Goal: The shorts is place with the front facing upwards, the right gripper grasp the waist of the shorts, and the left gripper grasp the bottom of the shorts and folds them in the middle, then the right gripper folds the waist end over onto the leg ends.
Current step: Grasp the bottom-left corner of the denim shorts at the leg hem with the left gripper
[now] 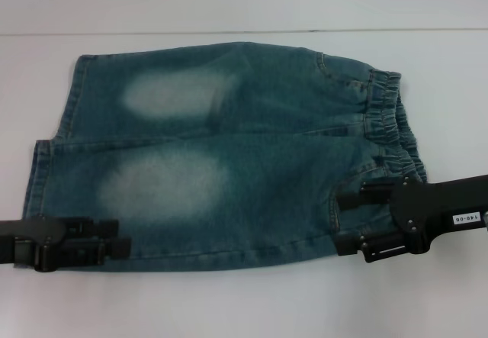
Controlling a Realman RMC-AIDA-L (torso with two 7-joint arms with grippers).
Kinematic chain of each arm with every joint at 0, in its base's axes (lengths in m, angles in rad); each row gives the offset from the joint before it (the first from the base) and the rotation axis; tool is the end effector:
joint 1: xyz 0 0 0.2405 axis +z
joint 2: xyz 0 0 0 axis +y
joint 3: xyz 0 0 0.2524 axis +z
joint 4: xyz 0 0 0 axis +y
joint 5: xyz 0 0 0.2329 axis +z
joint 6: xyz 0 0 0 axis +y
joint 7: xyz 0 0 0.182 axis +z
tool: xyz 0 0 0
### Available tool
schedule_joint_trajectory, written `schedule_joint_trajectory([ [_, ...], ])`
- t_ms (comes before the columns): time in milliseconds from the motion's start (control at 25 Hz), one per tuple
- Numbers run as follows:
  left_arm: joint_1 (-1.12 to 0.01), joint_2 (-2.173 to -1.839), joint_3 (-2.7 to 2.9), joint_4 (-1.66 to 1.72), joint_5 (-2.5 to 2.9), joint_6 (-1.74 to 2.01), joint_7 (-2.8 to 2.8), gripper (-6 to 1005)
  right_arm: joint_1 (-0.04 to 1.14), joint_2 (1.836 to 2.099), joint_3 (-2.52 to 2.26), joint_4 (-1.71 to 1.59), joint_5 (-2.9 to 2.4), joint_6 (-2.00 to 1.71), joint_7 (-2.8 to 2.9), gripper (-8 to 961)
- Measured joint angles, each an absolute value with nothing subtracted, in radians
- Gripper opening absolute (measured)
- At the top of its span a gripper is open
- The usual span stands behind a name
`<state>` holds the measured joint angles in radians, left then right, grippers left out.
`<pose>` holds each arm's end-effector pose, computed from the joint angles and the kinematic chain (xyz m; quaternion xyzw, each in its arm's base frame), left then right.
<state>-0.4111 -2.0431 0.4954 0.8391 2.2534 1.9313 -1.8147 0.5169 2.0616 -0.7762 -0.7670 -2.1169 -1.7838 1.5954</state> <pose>-0.3002 0.2855 0.0242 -0.8836 -0.4202 -0.2060 0.0174 0.2491 0.3215 -0.0255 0.9509 -0.2492 -0.1831 0.0101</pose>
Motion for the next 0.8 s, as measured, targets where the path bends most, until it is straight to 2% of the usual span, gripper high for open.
schedule_joint_trajectory([
  [800,-0.411,-2.043,0.495,0.837,2.253,1.932,-1.821,655,0.517,2.062,-0.776,-0.767,-2.117,-1.782,1.595,911],
])
